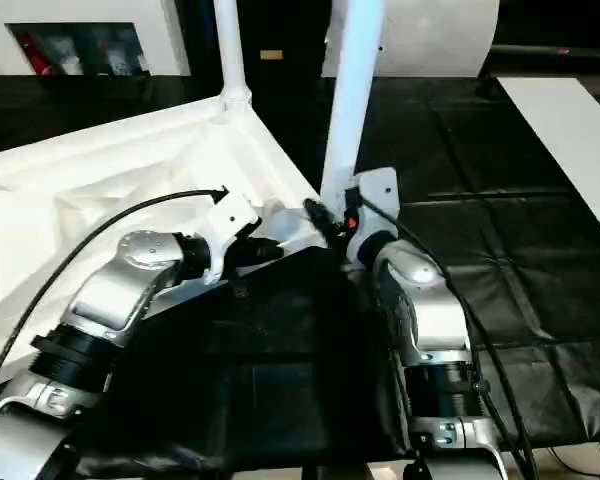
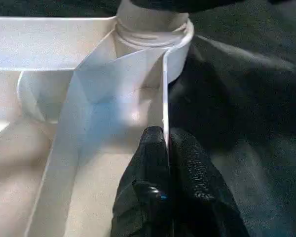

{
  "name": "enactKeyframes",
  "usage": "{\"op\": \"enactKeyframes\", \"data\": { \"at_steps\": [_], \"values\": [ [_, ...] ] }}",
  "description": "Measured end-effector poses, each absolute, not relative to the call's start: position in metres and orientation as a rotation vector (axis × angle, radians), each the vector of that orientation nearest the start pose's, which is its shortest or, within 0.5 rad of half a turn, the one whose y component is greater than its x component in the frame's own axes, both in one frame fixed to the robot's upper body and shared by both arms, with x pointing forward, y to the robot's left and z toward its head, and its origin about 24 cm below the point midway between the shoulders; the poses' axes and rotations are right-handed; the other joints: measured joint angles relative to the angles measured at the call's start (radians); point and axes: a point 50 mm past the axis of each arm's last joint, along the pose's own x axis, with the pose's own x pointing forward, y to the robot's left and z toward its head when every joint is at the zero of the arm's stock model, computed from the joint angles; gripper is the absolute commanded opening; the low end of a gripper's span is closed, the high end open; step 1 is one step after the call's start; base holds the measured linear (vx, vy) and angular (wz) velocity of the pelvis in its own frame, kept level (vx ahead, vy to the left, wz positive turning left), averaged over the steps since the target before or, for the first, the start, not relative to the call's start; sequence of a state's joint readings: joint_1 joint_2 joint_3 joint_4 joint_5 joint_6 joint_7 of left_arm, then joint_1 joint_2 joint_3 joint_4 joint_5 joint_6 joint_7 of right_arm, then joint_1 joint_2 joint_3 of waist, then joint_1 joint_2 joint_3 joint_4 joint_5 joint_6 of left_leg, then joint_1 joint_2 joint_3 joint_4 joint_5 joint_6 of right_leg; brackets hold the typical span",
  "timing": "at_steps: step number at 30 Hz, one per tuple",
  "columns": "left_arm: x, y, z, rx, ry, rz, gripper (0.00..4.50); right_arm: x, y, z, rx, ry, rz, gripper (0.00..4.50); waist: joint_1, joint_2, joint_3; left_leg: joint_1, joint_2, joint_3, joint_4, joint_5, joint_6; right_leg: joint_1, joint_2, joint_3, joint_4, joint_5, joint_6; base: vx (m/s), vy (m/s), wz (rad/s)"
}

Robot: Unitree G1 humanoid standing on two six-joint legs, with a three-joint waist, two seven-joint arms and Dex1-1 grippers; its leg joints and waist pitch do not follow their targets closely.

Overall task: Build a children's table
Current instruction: Rotate leg to tighten

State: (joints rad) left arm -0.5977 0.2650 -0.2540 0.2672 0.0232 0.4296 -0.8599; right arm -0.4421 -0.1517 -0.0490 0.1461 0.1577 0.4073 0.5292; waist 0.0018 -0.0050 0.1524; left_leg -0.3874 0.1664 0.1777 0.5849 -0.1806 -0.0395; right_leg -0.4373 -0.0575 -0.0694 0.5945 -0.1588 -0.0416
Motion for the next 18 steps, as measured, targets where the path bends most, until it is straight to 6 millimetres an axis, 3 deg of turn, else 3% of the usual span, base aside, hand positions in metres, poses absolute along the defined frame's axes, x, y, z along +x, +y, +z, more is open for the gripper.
{"op": "enactKeyframes", "data": {
  "at_steps": [8, 18],
  "values": [
    [0.319, 0.122, 0.098, 0.456, 0.307, -1.199, 0.0, 0.311, -0.157, 0.102, -0.09, 0.115, 0.913, 4.19, 0.003, -0.004, 0.004, -0.002, 0.001, 0.0, 0.001, 0.0, 0.0, -0.001, 0.0, 0.0, 0.0, 0.0, 0.0, 0.0, 0.0, 0.0],
    [0.302, 0.137, 0.096, 0.5, 0.349, -1.45, 0.0, 0.292, -0.168, 0.104, -0.155, 0.189, 1.31, 4.03, 0.037, -0.008, 0.006, -0.001, 0.0, 0.0, 0.003, 0.0, 0.001, 0.001, 0.0, 0.0, 0.001, 0.0, -0.001, 0.0, 0.0, 0.0]
  ]
}}
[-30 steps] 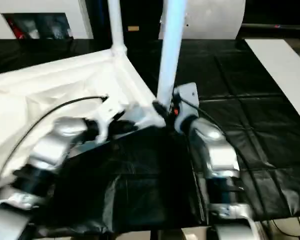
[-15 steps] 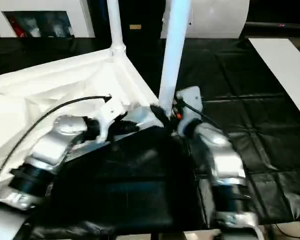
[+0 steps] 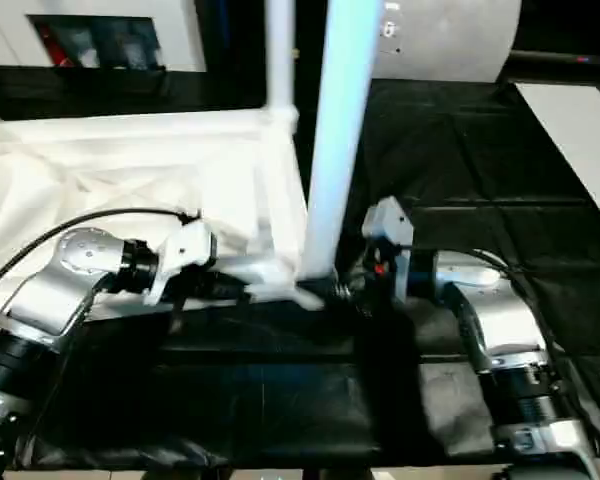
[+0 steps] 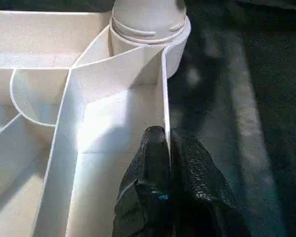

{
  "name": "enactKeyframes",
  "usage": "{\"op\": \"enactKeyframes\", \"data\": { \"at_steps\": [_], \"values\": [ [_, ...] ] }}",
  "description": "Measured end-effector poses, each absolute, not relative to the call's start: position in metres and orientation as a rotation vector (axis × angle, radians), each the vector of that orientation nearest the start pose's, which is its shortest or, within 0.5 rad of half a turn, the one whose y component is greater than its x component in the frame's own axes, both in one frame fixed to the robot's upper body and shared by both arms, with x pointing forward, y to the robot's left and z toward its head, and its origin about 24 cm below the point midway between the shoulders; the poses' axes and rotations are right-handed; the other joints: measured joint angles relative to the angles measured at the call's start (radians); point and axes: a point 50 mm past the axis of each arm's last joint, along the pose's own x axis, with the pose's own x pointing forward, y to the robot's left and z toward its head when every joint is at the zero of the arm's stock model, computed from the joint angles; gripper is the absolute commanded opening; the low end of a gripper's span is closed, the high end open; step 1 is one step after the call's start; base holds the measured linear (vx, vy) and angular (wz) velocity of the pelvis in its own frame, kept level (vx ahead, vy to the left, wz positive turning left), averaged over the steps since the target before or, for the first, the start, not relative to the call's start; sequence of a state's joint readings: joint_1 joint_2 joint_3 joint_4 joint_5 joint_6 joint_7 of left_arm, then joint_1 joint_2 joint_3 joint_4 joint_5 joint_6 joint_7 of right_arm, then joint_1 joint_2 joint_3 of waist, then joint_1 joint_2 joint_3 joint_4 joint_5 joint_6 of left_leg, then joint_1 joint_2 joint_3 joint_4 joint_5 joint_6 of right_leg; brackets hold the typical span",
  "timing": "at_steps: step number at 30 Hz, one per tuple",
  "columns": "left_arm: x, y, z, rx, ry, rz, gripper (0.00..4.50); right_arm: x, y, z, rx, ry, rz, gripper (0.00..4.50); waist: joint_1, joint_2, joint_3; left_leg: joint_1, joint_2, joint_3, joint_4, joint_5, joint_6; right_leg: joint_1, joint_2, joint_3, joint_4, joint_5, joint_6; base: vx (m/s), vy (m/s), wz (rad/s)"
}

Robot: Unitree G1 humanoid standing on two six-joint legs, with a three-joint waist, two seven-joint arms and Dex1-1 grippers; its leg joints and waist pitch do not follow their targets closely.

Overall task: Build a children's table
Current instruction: Rotate leg to tighten

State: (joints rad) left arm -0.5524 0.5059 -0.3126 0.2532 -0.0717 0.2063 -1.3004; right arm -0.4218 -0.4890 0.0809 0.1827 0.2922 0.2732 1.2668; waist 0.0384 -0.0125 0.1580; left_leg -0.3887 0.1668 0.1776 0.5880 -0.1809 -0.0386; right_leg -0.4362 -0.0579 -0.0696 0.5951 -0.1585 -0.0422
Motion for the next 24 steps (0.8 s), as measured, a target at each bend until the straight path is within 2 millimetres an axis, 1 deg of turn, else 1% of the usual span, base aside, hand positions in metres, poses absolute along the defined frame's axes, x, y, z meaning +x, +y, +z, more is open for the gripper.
{"op": "enactKeyframes", "data": {
  "at_steps": [1, 2, 3, 5, 7, 9, 13, 14, 16, 17, 18, 21, 24],
  "values": [
    [0.3007, 0.1383, 0.0963, 0.508, 0.35, -1.467, 0.0, 0.2904, -0.1688, 0.1032, -0.147, 0.2, 1.346, 3.93, 0.001, 0.0, 0.0, 0.0, 0.0, 0.0, 0.0, 0.0, 0.0, 0.0, 0.0, 0.0, 0.0, 0.0, 0.0, 0.0, 0.0, 0.0],
    [0.2999, 0.1395, 0.0965, 0.516, 0.352, -1.48, 0.0, 0.2894, -0.1694, 0.1022, -0.141, 0.213, 1.374, 3.93, 0.002, -0.001, 0.0, 0.0, 0.0, 0.0, 0.001, 0.0, 0.0, 0.0, 0.0, 0.0, 0.001, 0.0, 0.0, 0.0, 0.0, 0.0],
    [0.2992, 0.1403, 0.0966, 0.52, 0.354, -1.491, 0.0, 0.2885, -0.1704, 0.1013, -0.139, 0.224, 1.388, 3.76, 0.002, -0.001, 0.0, 0.0, 0.0, 0.0, 0.001, 0.0, 0.0, 0.0, 0.0, 0.0, 0.001, 0.0, 0.0, 0.0, 0.0, 0.0],
    [0.2982, 0.1418, 0.0966, 0.523, 0.357, -1.506, 0.0, 0.2867, -0.1699, 0.0999, -0.136, 0.238, 1.423, 3.58, 0.003, -0.001, 0.0, 0.0, 0.0, 0.0, 0.001, 0.0, 0.0, 0.0, 0.0, 0.0, 0.001, 0.0, 0.0, 0.0, 0.0, 0.0],
    [0.2974, 0.1424, 0.0967, 0.524, 0.362, -1.517, 0.0, 0.285, -0.1681, 0.0987, -0.129, 0.247, 1.454, 3.55, 0.003, -0.001, 0.0, 0.0, 0.0, 0.0, 0.001, 0.0, 0.0, 0.0, 0.0, 0.0, 0.001, 0.0, 0.0, 0.0, 0.0, 0.0],
    [0.2967, 0.1424, 0.0967, 0.526, 0.364, -1.525, 0.0, 0.2844, -0.1678, 0.0984, -0.126, 0.251, 1.465, 3.26, 0.004, -0.001, 0.0, 0.0, 0.0, 0.0, 0.002, 0.0, 0.0, 0.0, 0.0, 0.0, 0.001, 0.0, 0.0, 0.0, 0.0, 0.0],
    [0.2957, 0.1414, 0.0966, 0.529, 0.366, -1.54, 0.0, 0.2842, -0.1684, 0.0984, -0.124, 0.254, 1.471, 2.82, 0.008, -0.001, 0.0, 0.0, 0.0, 0.0, 0.002, 0.0, 0.0, 0.0, 0.0, 0.0, 0.001, 0.0, 0.0, 0.0, 0.0, 0.0],
    [0.2956, 0.1413, 0.0965, 0.529, 0.366, -1.541, 0.0, 0.2841, -0.1683, 0.0984, -0.123, 0.255, 1.475, 2.82, 0.009, -0.001, 0.0, 0.0, 0.0, 0.0, 0.002, 0.0, 0.0, 0.0, 0.0, 0.0, 0.002, 0.0, 0.0, 0.0, 0.0, 0.0],
    [0.2951, 0.1411, 0.0964, 0.531, 0.366, -1.548, 0.0, 0.2844, -0.1691, 0.0979, -0.119, 0.259, 1.477, 2.67, 0.011, -0.001, 0.0, 0.0, 0.0, 0.0, 0.002, 0.0, 0.0, 0.0, 0.0, 0.0, 0.002, 0.0, 0.0, 0.0, 0.0, 0.0],
    [0.2949, 0.1411, 0.0963, 0.531, 0.367, -1.552, 0.0, 0.2842, -0.1692, 0.0979, -0.118, 0.26, 1.481, 2.51, 0.013, -0.001, 0.0, 0.0, 0.0, 0.0, 0.002, 0.0, 0.0, 0.0, 0.0, 0.0, 0.002, 0.0, 0.0, 0.0, 0.0, 0.0],
    [0.2948, 0.141, 0.0962, 0.531, 0.367, -1.554, 0.0, 0.284, -0.169, 0.0979, -0.116, 0.259, 1.485, 2.51, 0.014, -0.001, 0.0, 0.0, 0.001, 0.0, 0.003, 0.0, 0.0, 0.0, 0.0, 0.0, 0.002, 0.0, 0.0, 0.0, 0.0, 0.0],
    [0.2946, 0.1406, 0.0962, 0.533, 0.365, -1.558, 0.0, 0.2839, -0.1691, 0.098, -0.115, 0.259, 1.487, 2.2, 0.018, -0.001, 0.0, 0.0, 0.001, 0.0, 0.003, 0.0, 0.0, 0.0, 0.0, 0.0, 0.003, 0.0, 0.0, 0.0, 0.0, 0.0],
    [0.2946, 0.1405, 0.0963, 0.535, 0.362, -1.559, 0.0, 0.2838, -0.1692, 0.0981, -0.111, 0.262, 1.487, 2.09, 0.019, -0.001, 0.0, 0.0, 0.001, 0.0, 0.004, 0.0, 0.0, 0.0, 0.0, 0.0, 0.004, 0.0, 0.0, 0.0, 0.0, 0.0]
  ]
}}
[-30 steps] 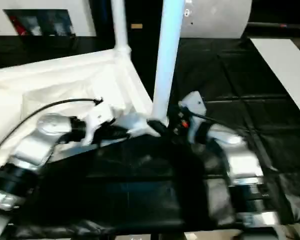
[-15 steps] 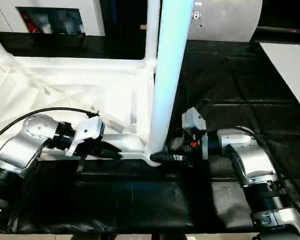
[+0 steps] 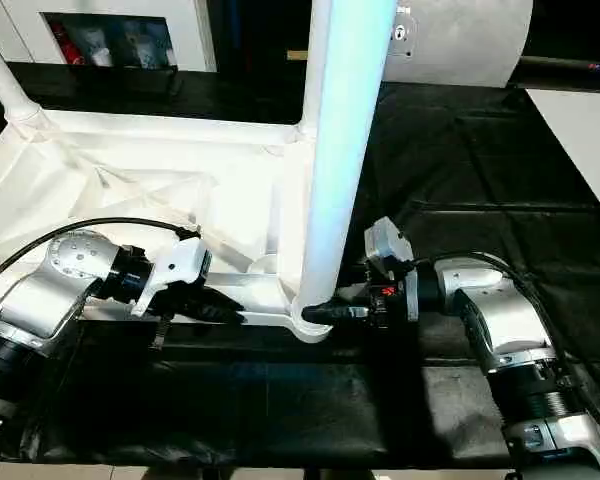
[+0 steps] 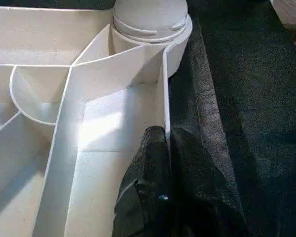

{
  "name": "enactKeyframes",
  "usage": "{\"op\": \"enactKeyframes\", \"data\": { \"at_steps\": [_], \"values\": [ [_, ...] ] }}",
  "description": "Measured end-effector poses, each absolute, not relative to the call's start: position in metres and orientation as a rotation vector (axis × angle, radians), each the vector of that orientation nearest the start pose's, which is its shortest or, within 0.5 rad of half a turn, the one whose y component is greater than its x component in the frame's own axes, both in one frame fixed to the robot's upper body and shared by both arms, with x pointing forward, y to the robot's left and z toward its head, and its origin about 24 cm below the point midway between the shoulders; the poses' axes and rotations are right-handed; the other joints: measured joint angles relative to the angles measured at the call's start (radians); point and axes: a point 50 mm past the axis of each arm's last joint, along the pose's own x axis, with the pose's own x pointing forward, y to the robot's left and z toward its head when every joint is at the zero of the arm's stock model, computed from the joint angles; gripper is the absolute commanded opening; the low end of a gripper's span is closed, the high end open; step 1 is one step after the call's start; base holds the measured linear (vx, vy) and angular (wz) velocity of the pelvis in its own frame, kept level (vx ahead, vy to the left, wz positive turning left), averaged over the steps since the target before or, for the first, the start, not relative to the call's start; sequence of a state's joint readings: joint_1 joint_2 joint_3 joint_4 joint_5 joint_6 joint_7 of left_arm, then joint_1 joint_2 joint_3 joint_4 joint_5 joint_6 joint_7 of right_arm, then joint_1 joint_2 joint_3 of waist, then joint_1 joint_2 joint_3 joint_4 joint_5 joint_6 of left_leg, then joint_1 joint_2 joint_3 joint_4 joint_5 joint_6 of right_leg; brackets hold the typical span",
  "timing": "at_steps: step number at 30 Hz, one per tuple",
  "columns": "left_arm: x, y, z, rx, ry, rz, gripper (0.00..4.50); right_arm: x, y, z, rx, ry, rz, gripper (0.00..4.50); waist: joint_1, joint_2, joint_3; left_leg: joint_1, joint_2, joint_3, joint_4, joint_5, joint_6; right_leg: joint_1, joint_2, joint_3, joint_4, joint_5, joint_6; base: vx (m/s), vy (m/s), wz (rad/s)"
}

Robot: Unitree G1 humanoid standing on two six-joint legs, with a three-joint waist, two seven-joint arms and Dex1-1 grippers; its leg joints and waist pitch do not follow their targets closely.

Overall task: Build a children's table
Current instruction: Rotate leg to tighten

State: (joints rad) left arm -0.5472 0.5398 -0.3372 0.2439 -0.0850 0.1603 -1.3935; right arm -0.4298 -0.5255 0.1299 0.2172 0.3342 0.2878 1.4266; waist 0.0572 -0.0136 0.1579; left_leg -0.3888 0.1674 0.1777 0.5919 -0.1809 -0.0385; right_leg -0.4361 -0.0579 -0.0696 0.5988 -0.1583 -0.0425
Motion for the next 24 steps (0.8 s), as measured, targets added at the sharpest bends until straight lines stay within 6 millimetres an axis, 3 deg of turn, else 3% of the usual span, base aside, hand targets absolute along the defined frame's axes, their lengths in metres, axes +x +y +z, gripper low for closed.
{"op": "enactKeyframes", "data": {
  "at_steps": [8, 12, 15, 22, 24],
  "values": [
    [0.296, 0.141, 0.095, 0.504, 0.373, -1.505, 0.0, 0.283, -0.161, 0.093, -0.071, 0.245, 1.399, 2.05, -0.005, 0.0, 0.0, 0.003, 0.0, 0.0, 0.001, 0.001, -0.001, 0.001, 0.0, 0.0, 0.003, 0.0, -0.001, 0.0, 0.0, 0.0],
    [0.312, 0.135, 0.095, 0.461, 0.354, -1.285, 0.0, 0.304, -0.147, 0.093, -0.051, 0.187, 1.09, 1.99, -0.03, 0.0, 0.0, 0.004, 0.0, 0.0, 0.002, 0.002, -0.007, 0.0, 0.0, 0.0, 0.002, 0.0, 0.001, 0.0, 0.0, 0.0],
    [0.32, 0.12, 0.093, 0.407, 0.339, -1.166, 0.0, 0.318, -0.14, 0.094, -0.047, 0.17, 0.869, 1.96, -0.053, 0.0, 0.0, 0.003, 0.0, 0.0, 0.004, 0.002, -0.007, 0.001, 0.0, 0.0, 0.001, 0.0, 0.001, 0.0, 0.0, 0.0],
    [0.334, 0.094, 0.093, 0.317, 0.33, -0.965, 0.0, 0.347, -0.115, 0.1, 0.022, 0.159, 0.519, 1.95, -0.075, 0.001, 0.0, 0.003, 0.0, 0.0, 0.003, 0.002, -0.007, 0.0, 0.0, 0.0, 0.001, 0.002, 0.001, 0.0, 0.0, 0.0],
    [0.335, 0.093, 0.094, 0.312, 0.326, -0.957, 0.0, 0.347, -0.114, 0.101, 0.034, 0.156, 0.504, 2.63, -0.075, 0.001, 0.0, 0.003, 0.0, 0.0, 0.002, 0.001, -0.006, 0.0, 0.0, 0.0, 0.001, 0.005, -0.003, 0.0, 0.0, 0.0]
  ]
}}
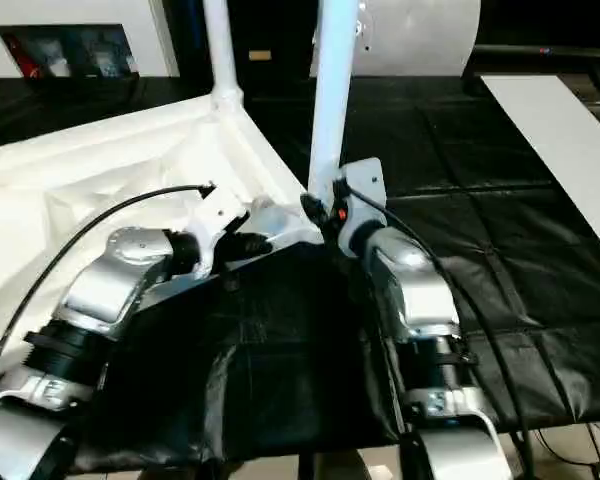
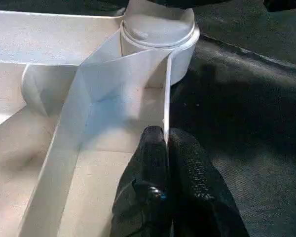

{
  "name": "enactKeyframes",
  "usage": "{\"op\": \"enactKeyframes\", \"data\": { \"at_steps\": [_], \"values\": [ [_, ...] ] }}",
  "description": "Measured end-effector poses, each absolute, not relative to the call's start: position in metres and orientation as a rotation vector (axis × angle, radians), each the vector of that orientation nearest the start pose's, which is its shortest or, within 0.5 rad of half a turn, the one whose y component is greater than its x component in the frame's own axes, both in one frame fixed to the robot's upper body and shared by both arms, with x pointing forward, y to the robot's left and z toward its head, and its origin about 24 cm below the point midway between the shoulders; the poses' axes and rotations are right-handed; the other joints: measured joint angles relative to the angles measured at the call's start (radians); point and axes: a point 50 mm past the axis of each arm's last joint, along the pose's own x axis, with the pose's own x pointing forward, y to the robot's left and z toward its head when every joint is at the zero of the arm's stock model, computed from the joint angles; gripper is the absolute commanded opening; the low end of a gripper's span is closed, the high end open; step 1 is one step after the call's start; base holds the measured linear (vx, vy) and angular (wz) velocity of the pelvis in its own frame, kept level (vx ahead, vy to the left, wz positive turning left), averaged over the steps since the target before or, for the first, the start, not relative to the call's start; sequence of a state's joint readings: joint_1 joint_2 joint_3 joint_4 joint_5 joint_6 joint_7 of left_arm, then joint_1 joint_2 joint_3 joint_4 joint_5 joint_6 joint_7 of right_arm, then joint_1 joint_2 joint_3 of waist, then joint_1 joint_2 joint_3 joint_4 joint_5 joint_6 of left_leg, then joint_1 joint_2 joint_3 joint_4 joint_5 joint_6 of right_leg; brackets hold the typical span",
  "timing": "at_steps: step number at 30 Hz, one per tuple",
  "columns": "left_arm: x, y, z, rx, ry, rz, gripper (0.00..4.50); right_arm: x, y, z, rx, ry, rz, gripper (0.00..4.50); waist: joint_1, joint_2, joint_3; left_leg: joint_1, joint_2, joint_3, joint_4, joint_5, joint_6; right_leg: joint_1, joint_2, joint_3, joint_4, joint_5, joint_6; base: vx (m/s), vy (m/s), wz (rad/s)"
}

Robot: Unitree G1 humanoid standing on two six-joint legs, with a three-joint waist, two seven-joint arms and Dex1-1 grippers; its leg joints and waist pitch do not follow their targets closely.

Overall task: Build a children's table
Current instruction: Rotate leg to tighten

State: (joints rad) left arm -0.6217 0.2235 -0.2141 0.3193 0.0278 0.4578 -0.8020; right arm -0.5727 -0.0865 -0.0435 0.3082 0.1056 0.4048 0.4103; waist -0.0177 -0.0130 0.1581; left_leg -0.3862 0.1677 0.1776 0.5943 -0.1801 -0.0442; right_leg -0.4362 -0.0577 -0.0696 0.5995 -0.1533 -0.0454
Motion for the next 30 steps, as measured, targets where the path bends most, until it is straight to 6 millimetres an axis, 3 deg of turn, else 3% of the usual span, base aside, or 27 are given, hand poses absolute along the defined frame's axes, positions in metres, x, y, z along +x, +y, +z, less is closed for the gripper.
{"op": "enactKeyframes", "data": {
  "at_steps": [2, 4, 8, 10, 15, 22, 27, 30],
  "values": [
    [0.335, 0.092, 0.094, 0.314, 0.323, -0.96, 0.0, 0.346, -0.114, 0.102, 0.035, 0.149, 0.506, 2.67, 0.002, 0.0, 0.0, 0.0, 0.0, 0.0, -0.003, 0.0, 0.001, 0.0, 0.0, 0.0, 0.0, 0.0, 0.0, 0.0, 0.0, 0.0],
    [0.334, 0.093, 0.096, 0.32, 0.319, -0.962, 0.0, 0.343, -0.115, 0.101, 0.037, 0.142, 0.51, 3.03, 0.005, 0.0, 0.0, 0.0, 0.0, 0.0, -0.004, 0.003, 0.005, -0.001, 0.0, 0.0, -0.001, 0.0, 0.0, 0.0, 0.0, 0.0],
    [0.332, 0.095, 0.097, 0.352, 0.318, -1.004, 0.0, 0.335, -0.121, 0.098, 0.023, 0.121, 0.562, 3.15, 0.01, 0.0, 0.0, 0.0, 0.0, 0.0, -0.006, 0.003, 0.005, -0.001, 0.0, -0.001, -0.004, 0.0, 0.0, 0.0, 0.0, 0.0],
    [0.33, 0.099, 0.097, 0.365, 0.316, -1.035, 0.0, 0.329, -0.129, 0.096, 0.016, 0.113, 0.613, 3.53, 0.013, 0.0, 0.0, -0.001, 0.0, 0.0, -0.007, 0.002, 0.005, -0.001, 0.0, -0.001, -0.005, 0.0, 0.0, 0.0, 0.0, 0.0],
    [0.326, 0.109, 0.096, 0.408, 0.311, -1.099, 0.0, 0.317, -0.146, 0.094, -0.032, 0.119, 0.741, 3.83, 0.024, 0.002, 0.001, 0.0, 0.0, 0.0, -0.007, 0.003, 0.006, -0.001, 0.001, -0.001, -0.004, 0.0, 0.001, 0.0, 0.0, 0.0],
    [0.32, 0.127, 0.098, 0.459, 0.318, -1.198, 0.0, 0.305, -0.181, 0.092, -0.111, 0.186, 0.901, 4.41, 0.025, 0.003, 0.002, 0.0, 0.0, 0.0, -0.006, 0.003, 0.005, 0.0, 0.0, -0.001, -0.004, 0.0, 0.0, 0.0, 0.0, 0.0],
    [0.311, 0.137, 0.098, 0.496, 0.329, -1.307, 0.0, 0.296, -0.188, 0.097, -0.177, 0.19, 1.085, 4.41, 0.033, 0.003, 0.002, 0.0, 0.001, 0.0, -0.007, 0.003, 0.006, 0.0, 0.001, -0.002, -0.004, -0.001, 0.001, 0.0, 0.0, 0.0],
    [0.306, 0.14, 0.098, 0.523, 0.342, -1.381, 0.0, 0.289, -0.185, 0.096, -0.153, 0.21, 1.216, 4.41, 0.048, 0.003, 0.002, -0.001, 0.001, 0.0, -0.006, 0.003, 0.006, 0.0, 0.0, -0.001, -0.005, -0.001, 0.001, 0.0, 0.0, 0.0]
  ]
}}
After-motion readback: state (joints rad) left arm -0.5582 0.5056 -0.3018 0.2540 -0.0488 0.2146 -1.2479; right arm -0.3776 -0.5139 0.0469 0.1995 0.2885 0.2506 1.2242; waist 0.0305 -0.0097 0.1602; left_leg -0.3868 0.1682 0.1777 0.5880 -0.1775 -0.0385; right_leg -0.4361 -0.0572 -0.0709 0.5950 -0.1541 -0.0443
